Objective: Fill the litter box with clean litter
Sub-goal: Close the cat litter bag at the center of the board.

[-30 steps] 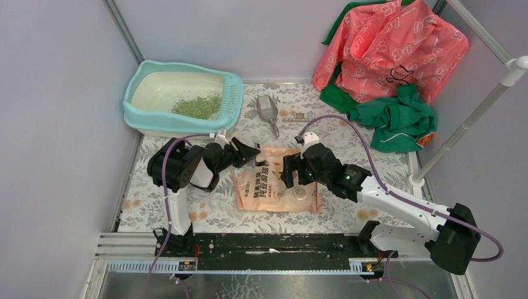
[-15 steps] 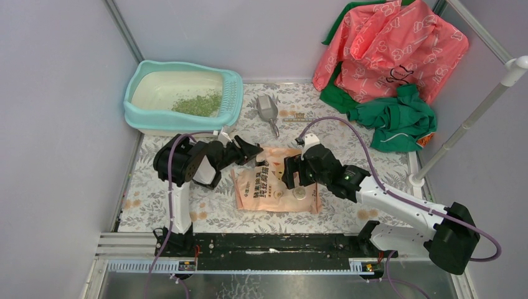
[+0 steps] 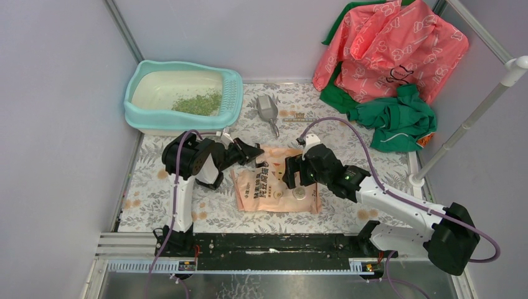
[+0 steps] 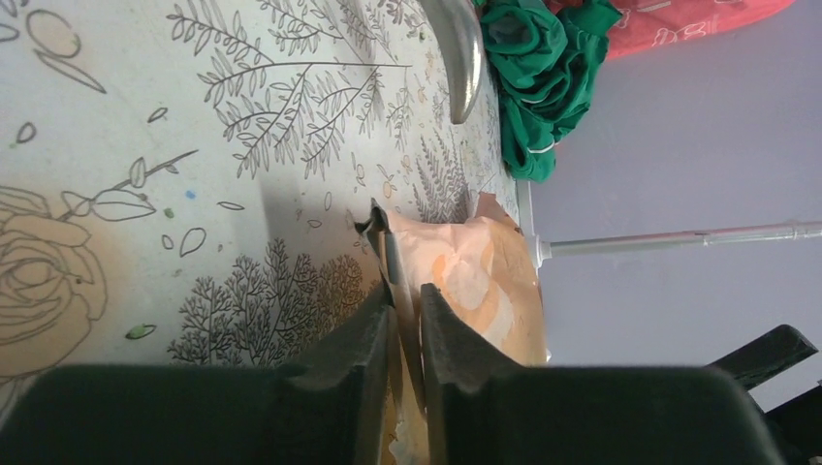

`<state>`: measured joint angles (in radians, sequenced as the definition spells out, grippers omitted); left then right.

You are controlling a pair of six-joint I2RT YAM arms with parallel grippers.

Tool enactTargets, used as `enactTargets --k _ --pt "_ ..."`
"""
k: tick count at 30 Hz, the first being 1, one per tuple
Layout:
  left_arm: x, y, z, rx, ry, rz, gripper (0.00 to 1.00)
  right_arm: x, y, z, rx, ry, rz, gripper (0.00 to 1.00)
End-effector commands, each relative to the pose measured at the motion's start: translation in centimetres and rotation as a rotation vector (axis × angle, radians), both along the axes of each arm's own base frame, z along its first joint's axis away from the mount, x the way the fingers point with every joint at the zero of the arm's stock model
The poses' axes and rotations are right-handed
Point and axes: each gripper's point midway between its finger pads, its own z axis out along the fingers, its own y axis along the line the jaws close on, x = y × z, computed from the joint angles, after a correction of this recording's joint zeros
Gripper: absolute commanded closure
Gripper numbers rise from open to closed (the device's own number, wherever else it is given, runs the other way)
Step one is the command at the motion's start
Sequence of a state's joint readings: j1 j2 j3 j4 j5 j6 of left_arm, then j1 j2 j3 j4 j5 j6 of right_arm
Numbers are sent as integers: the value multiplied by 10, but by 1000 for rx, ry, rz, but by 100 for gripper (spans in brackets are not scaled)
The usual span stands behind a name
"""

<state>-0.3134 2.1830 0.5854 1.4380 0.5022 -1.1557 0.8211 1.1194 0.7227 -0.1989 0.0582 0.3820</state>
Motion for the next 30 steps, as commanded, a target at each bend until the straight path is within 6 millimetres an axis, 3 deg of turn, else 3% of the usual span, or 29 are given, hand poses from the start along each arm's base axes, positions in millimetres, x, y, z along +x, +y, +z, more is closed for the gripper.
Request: enactTargets --k 1,21,30 --pt "2 -4 23 -41 -100 -12 79 6 2 4 20 -22 11 7" --pt "-17 -10 85 -134 -192 -48 80 10 -8 11 56 -30 -13 7" --pt "-19 -38 75 -146 -175 -89 80 12 -23 23 81 -36 -40 6"
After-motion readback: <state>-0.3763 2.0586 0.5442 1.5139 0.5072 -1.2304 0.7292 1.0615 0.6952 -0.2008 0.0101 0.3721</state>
